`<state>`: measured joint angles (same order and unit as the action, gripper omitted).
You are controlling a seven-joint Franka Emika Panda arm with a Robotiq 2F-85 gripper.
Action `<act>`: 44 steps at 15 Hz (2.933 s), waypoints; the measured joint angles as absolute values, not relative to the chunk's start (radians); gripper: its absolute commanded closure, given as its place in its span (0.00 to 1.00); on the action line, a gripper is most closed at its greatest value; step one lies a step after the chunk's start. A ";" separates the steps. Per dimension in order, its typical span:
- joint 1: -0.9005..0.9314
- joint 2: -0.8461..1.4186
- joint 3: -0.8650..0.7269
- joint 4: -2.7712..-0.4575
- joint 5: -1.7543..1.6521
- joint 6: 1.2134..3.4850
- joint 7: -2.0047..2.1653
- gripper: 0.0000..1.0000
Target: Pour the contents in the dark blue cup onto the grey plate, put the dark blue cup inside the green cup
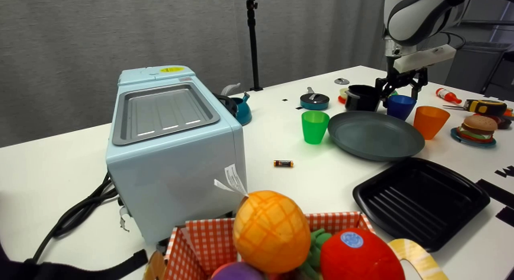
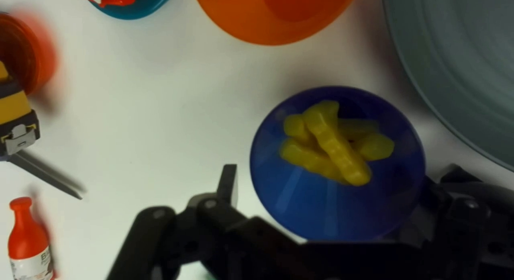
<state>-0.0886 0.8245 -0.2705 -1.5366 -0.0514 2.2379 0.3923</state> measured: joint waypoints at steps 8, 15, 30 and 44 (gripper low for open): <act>-0.090 0.822 -0.265 -1.527 -0.049 2.218 0.391 0.47; -0.093 0.790 -0.265 -1.527 -0.049 2.205 0.355 0.47; -0.093 0.443 -0.213 -1.805 -0.073 2.312 0.124 0.47; -0.093 0.354 -0.210 -1.943 -0.073 2.375 0.092 0.22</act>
